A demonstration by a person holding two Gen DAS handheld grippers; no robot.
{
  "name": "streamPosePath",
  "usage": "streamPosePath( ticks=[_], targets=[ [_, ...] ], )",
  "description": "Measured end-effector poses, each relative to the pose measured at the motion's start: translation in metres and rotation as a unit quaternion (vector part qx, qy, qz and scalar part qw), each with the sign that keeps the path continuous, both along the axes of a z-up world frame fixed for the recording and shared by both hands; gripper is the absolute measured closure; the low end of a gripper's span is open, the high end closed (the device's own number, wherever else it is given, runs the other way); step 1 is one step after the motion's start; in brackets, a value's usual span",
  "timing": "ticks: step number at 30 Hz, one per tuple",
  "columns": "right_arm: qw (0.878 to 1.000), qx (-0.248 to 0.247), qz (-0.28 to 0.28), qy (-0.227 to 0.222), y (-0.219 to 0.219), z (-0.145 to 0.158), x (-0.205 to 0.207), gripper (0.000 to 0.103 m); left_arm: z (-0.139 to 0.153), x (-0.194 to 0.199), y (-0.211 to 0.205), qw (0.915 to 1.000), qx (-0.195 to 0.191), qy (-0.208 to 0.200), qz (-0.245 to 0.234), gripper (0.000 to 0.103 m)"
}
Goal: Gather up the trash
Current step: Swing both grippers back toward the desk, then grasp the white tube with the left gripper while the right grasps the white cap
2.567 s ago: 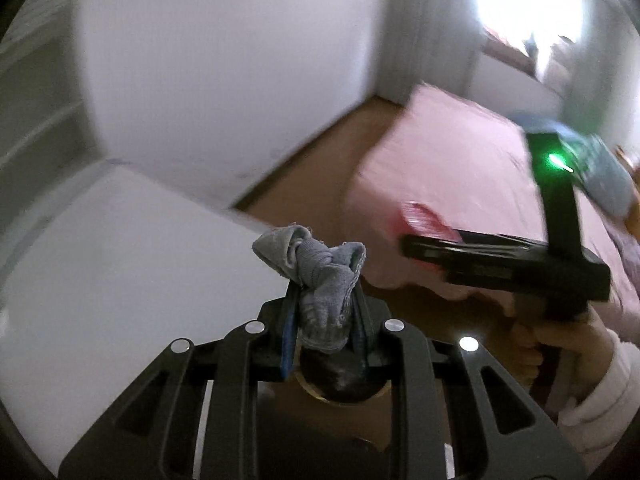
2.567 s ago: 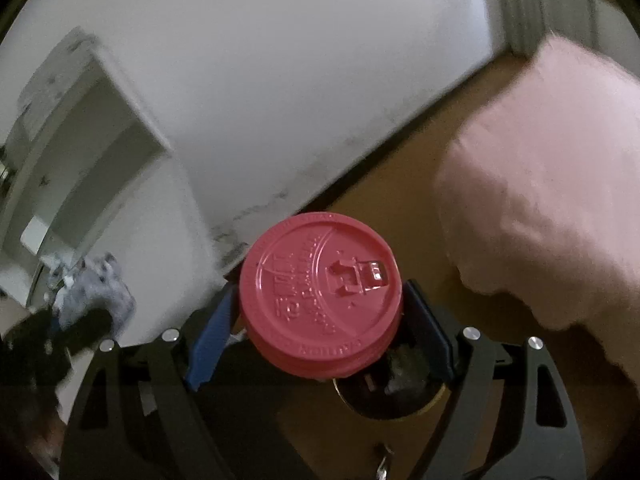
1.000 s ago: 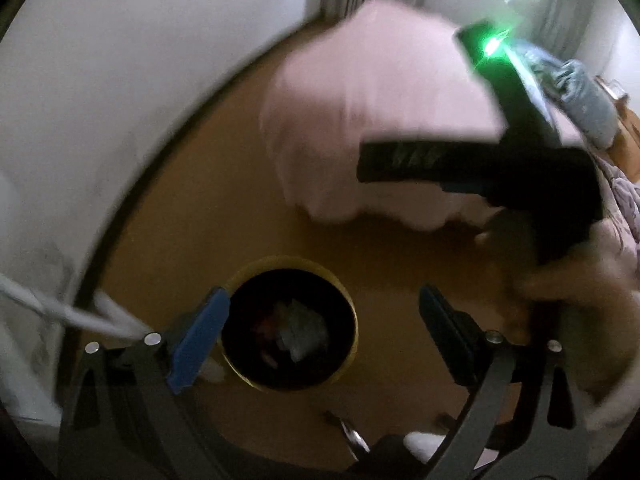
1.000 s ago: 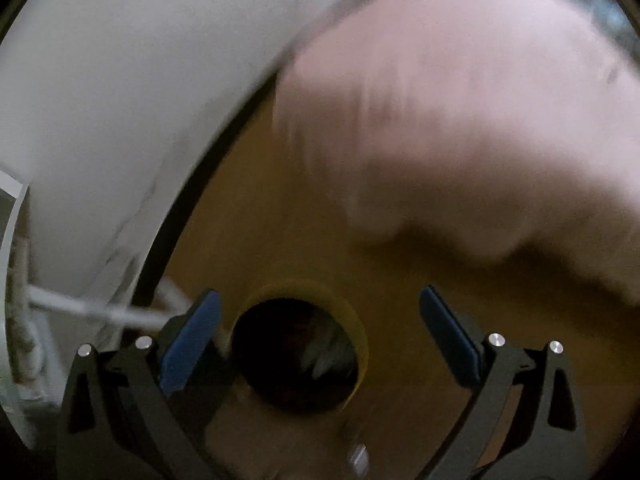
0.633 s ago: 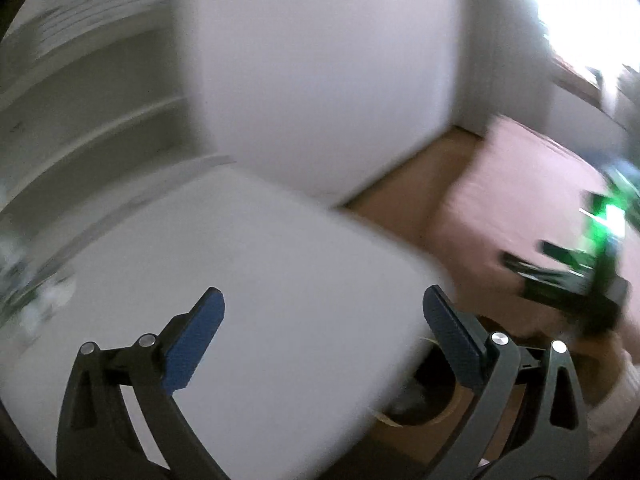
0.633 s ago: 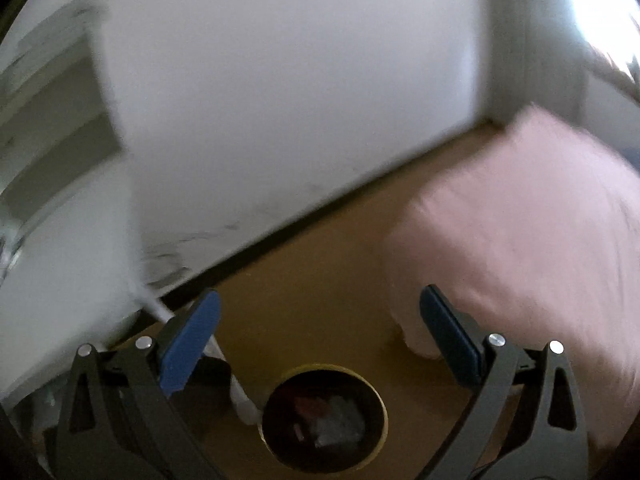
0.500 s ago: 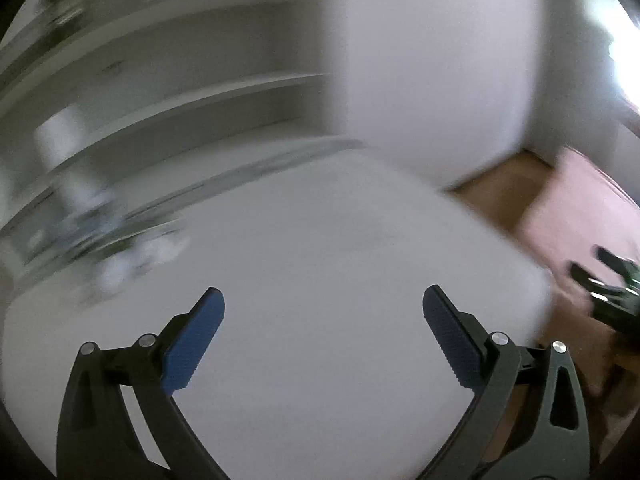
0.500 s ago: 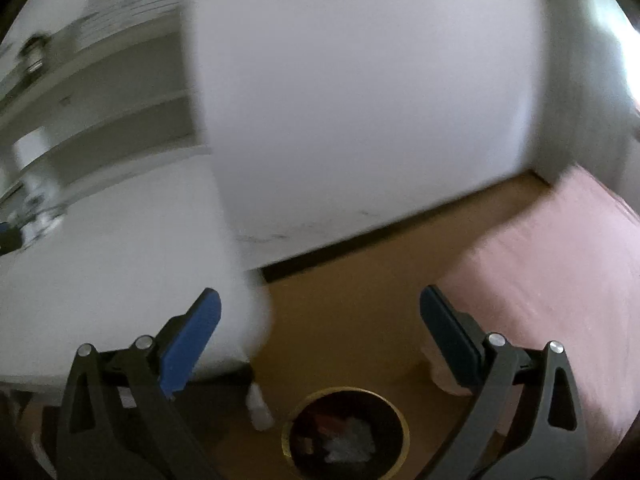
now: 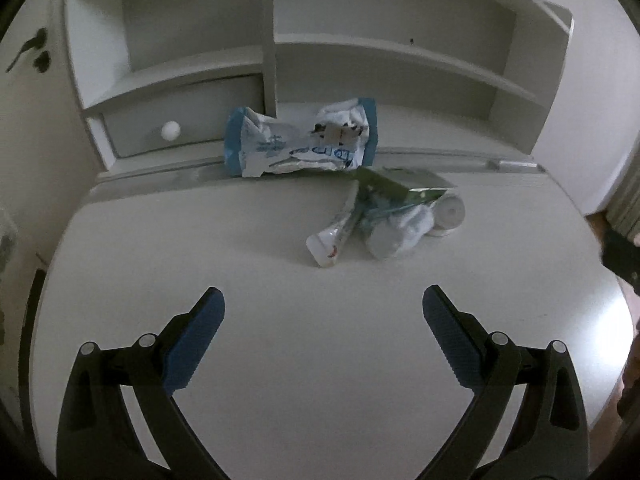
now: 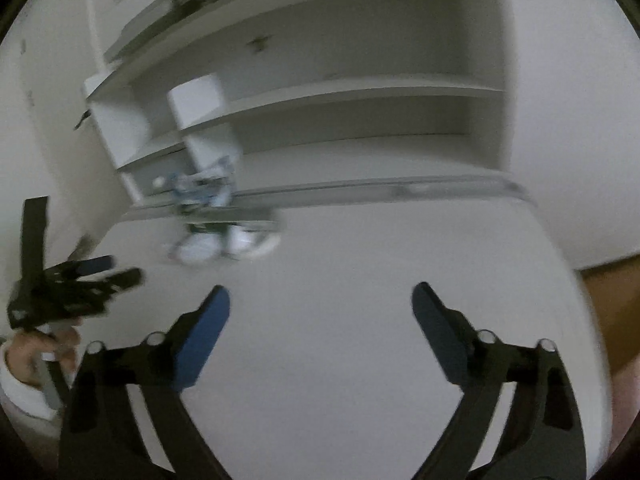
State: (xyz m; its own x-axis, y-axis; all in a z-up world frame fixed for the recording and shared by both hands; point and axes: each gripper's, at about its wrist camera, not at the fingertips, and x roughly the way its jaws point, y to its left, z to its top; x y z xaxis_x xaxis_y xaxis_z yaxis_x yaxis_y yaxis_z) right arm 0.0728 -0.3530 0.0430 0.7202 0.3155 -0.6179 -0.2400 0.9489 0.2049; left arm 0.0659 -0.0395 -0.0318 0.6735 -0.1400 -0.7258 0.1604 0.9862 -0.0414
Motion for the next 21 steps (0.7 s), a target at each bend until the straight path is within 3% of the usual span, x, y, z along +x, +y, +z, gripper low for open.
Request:
streamPosePath(
  ticks=[2, 6, 10, 14, 17, 20, 21],
  targets=[
    [0.999, 0.004, 0.03, 0.012, 0.026, -0.002, 0.018, 0.027, -0.005, 0.012, 0.001, 0.9999, 0.0, 0.01, -0.01, 0.007],
    [0.998, -0.001, 0.057, 0.039, 0.066, -0.013, 0.05, 0.031, -0.013, 0.041, 0.011, 0.9994, -0.002, 0.028, -0.02, 0.007],
    [0.995, -0.006, 0.073, 0.061, 0.088, -0.022, 0.076, 0.042, -0.021, 0.065, 0.018, 0.9991, -0.004, 0.033, -0.026, 0.009],
    [0.994, -0.013, 0.077, 0.072, 0.098, -0.03, 0.093, 0.051, -0.024, 0.084, 0.014, 0.998, -0.013, 0.045, -0.042, 0.023],
    [0.993, -0.013, 0.083, 0.079, 0.106, -0.035, 0.104, 0.066, -0.028, 0.094, 0.008, 0.9978, -0.003, 0.044, -0.05, 0.026],
    [0.993, -0.018, 0.083, 0.078, 0.111, -0.038, 0.107, 0.071, -0.028, 0.098, 0.001, 0.9973, 0.004, 0.039, -0.062, 0.031],
    [0.993, -0.016, 0.083, 0.079, 0.112, -0.038, 0.108, 0.071, -0.028, 0.098, -0.002, 0.9972, 0.01, 0.034, -0.067, 0.046]
  ],
)
